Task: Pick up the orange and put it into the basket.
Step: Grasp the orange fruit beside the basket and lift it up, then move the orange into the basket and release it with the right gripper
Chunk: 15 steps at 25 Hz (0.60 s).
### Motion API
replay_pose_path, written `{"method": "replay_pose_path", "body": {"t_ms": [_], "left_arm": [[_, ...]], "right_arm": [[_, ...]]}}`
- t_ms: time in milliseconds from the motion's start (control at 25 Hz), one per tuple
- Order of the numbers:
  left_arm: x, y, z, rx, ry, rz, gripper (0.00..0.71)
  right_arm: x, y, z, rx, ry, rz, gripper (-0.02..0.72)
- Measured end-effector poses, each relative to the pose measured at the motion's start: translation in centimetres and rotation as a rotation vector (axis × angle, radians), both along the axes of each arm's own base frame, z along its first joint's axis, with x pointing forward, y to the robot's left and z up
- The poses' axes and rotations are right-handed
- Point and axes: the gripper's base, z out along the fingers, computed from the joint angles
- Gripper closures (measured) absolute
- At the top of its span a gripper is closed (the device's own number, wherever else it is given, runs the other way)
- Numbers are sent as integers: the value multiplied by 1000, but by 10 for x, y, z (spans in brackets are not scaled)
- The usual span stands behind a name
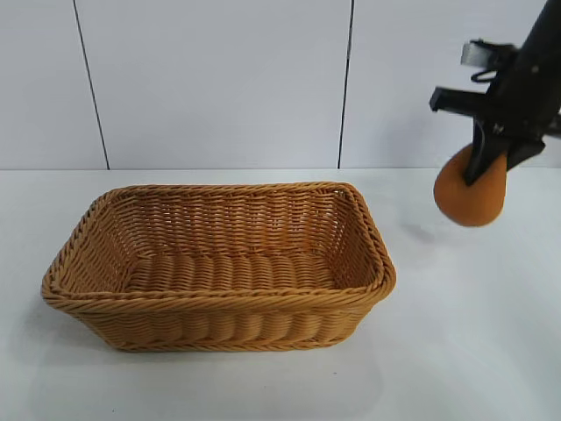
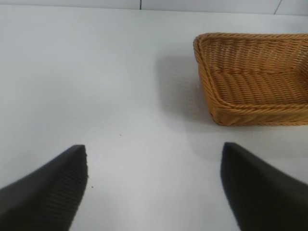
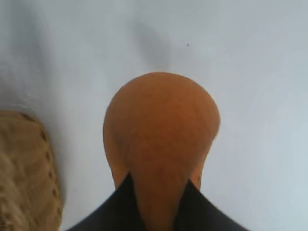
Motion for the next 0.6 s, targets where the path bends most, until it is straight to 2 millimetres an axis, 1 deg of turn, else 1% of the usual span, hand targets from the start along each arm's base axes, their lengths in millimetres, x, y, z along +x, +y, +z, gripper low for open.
{"method": "replay_pose_path", "body": {"t_ms": [120,200,280,360,480,600], "left_arm": [[0,0,0,0,0,0,161],[0,0,0,0,0,-1,161],[0,0,0,0,0,-3,161],[0,0,0,0,0,-3,161],[0,0,0,0,0,-3,161],[0,0,0,0,0,-3,161]], "right_arm": [[0,4,29,2,-44,19,663],[0,10,39,0,-55,41,663],[-1,22,44,0,-66,72,663],[-4,37,44,1,-69,111,663],[-11,67,44,10,-65,173,663],[-23,102,45,20,-68,250,663]]}}
